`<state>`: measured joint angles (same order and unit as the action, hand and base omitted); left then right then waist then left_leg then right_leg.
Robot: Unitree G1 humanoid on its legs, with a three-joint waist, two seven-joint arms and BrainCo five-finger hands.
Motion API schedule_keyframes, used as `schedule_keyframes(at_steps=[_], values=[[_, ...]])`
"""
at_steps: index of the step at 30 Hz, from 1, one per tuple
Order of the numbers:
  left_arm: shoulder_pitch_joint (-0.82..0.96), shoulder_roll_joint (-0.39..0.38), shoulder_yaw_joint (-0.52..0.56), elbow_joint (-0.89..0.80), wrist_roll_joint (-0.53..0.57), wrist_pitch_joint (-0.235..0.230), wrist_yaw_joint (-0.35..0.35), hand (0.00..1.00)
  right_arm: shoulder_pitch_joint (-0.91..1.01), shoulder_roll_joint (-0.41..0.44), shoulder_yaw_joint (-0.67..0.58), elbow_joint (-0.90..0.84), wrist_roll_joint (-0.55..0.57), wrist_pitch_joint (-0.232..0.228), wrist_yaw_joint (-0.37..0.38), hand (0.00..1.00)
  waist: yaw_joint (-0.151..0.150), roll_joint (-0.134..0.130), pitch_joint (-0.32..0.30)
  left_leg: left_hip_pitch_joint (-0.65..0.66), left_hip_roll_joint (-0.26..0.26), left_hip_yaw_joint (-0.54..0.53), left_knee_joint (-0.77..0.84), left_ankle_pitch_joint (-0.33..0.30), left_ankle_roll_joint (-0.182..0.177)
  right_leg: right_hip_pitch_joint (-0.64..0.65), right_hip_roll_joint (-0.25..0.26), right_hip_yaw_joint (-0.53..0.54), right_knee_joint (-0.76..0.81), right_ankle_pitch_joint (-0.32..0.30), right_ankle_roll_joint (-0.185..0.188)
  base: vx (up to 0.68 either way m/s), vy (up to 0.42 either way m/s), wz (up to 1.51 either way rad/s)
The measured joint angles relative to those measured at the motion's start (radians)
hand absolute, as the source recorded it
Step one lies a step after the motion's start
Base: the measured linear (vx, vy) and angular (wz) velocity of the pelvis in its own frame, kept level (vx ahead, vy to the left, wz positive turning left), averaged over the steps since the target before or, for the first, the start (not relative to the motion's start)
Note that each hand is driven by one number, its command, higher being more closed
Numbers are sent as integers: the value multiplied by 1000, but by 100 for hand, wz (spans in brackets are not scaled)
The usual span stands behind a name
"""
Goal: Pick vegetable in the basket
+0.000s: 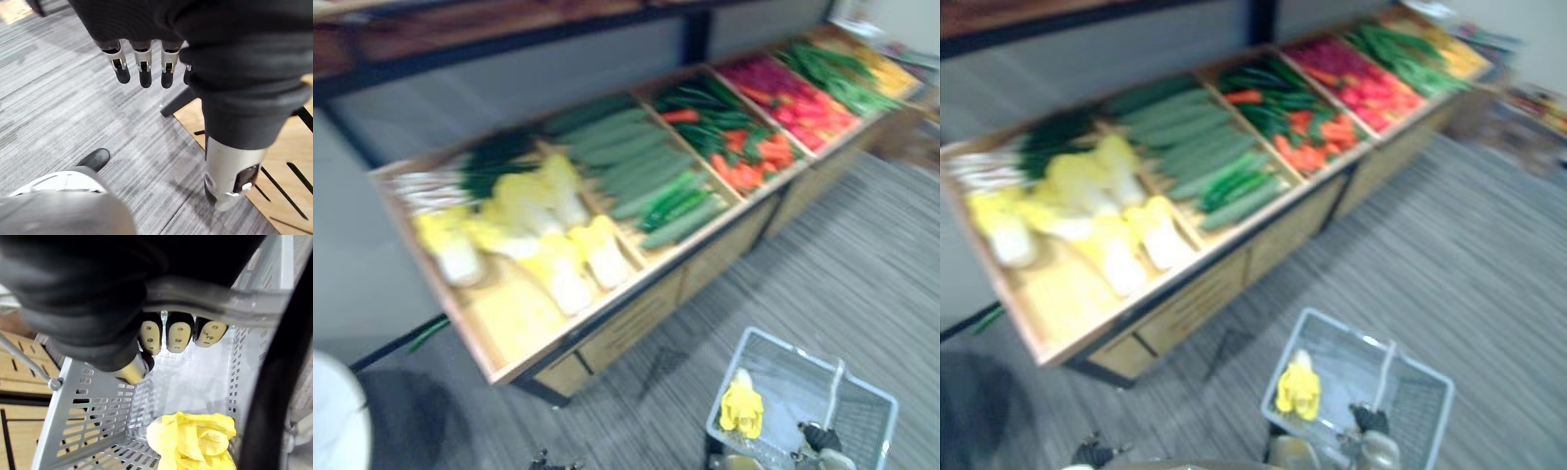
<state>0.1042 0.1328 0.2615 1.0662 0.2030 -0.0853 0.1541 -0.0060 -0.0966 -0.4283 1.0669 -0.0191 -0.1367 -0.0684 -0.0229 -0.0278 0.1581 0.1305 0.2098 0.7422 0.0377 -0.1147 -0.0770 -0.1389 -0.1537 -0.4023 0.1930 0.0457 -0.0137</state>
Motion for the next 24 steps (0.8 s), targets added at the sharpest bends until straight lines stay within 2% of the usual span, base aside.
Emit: schedule_keyframes(at_steps=[1, 3, 4, 5, 6, 7, 8, 10, 12, 13, 14, 15, 16, 17, 18, 19, 21, 22, 24], values=[[0, 2, -1, -9, 5, 0, 0, 0, 12, -4, -9, 2, -1, 0, -10, 100, 0, -1, 1, 14, 1, 40, 1, 1, 0, 11, -34, -71, 114, -70, -6, 4, 17, -82], [9, 1, -1, -10, 8, 1, 0, 0, 17, -2, -7, 1, -2, 1, -12, 100, 4, -1, 1, 33, 1, 87, 6, 1, 0, 43, -62, -107, 155, -107, 8, 10, -17, -96], [8, 1, -2, -10, 8, 1, 0, 0, 19, 1, -7, 4, -2, 1, -13, 100, 3, -7, 1, 36, -1, 119, 21, 1, 0, 57, -71, -104, 117, -115, 44, 20, -163, -112], [0, -4, -3, -10, 8, 1, 0, 0, 19, 5, -7, 8, -2, 2, -13, 100, 3, -11, 2, 33, -5, 145, 36, 1, 0, 63, -58, -98, 66, -128, 69, 21, -196, -96], [-4, -6, -3, -9, 7, 1, 0, 0, 19, 3, -9, 9, -2, 3, -14, 100, 3, -13, 1, 34, -4, 156, 40, 2, -2, 70, -47, -90, 36, -129, 70, 19, -198, -87], [-13, -24, -12, -7, 7, 1, 0, 0, 18, -2, -17, 8, -2, 2, -15, 100, 0, 7, 10, 35, 4, 171, 54, 4, -6, 83, -23, -80, -19, -128, 71, 0, -201, -74], [-27, -42, -21, 1, 7, 1, 0, 0, 19, -5, -28, 10, -1, 3, -16, 100, -4, 27, 20, 35, 24, 190, 80, 4, -7, 97, 0, -69, -64, -118, 72, -5, -161, -67], [-30, -52, -21, 1, 7, 1, 3, 0, 19, -4, -37, 16, 0, 5, -18, 100, -5, 38, 21, 40, 59, 209, 124, 7, -12, 113, 34, -39, -107, -101, 56, -19, -174, -58], [-31, -54, -20, -1, 6, 0, 7, 0, 27, -3, -34, 33, 0, 6, -18, 100, -5, 41, 18, 50, 130, 208, 241, 13, -22, 154, 72, -10, -145, -99, 51, -23, -213, -51], [-31, -55, -19, -4, 6, 0, 8, 0, 30, -4, -33, 37, 0, 5, -17, 100, -5, 41, 18, 49, 149, 207, 283, 15, -24, 162, 80, -1, -151, -99, 48, -26, -147, -50], [-31, -55, -17, -6, 5, -1, 14, 0, 32, -8, -29, 42, -1, 3, -16, 100, -2, 42, 19, 42, 197, 203, 377, 30, -41, 173, 95, 21, -161, -98, 31, -17, -147, -59], [-30, -56, -9, -6, 5, 0, 18, 0, 32, -16, -15, 42, -1, 2, -15, 100, -3, 47, 19, 21, 240, 165, 479, 58, -32, 181, 107, 50, -166, -100, 21, -2, -113, -77], [-28, -60, 7, -8, 4, 0, 19, 0, 31, -21, -1, 42, -1, 2, -15, 100, 1, 46, 20, -12, 258, 107, 549, 87, -16, 182, 108, 81, -166, -100, 14, 31, -87, -78], [-27, -66, 23, -10, -2, -1, 21, 0, 27, -26, 11, 44, -2, 2, -14, 100, 6, 38, 25, -52, 242, 1, 587, 85, -2, 179, 102, 115, -164, -101, 11, 52, 0, -84], [-23, -69, 31, -10, -4, -1, 25, 0, 18, -35, 21, 50, -2, 2, -14, 100, 6, 39, 25, -80, 181, -133, 575, 27, -15, 177, 88, 152, -162, -102, 10, 81, 49, -105], [-13, -74, 40, -6, -4, -1, 28, 0, 10, -48, 26, 55, -3, 4, -13, 100, 8, 38, 26, -100, 96, -272, 543, -44, -24, 180, 71, 201, -160, -102, 10, 95, 89, -99], [11, -77, 41, -2, -4, -1, 32, 0, 11, -53, 25, 73, -3, 4, -14, 100, 15, 38, 26, -114, 17, -369, 475, -100, -23, 192, 55, 267, -162, -105, 7, 93, 138, -111], [23, -80, 41, -1, -4, -1, 35, 0, 17, -55, 22, 80, -3, 2, -15, 100, 22, 38, 26, -129, -15, -422, 410, -103, -26, 201, 51, 297, -167, -107, 14, 61, 181, -102], [27, -82, 41, 0, -4, -1, 35, 0, 29, -56, 8, 80, -2, 2, -16, 100, 24, 44, 24, -152, -48, -507, 293, -91, -26, 201, 49, 318, -167, -109, 36, 21, 227, -54]])
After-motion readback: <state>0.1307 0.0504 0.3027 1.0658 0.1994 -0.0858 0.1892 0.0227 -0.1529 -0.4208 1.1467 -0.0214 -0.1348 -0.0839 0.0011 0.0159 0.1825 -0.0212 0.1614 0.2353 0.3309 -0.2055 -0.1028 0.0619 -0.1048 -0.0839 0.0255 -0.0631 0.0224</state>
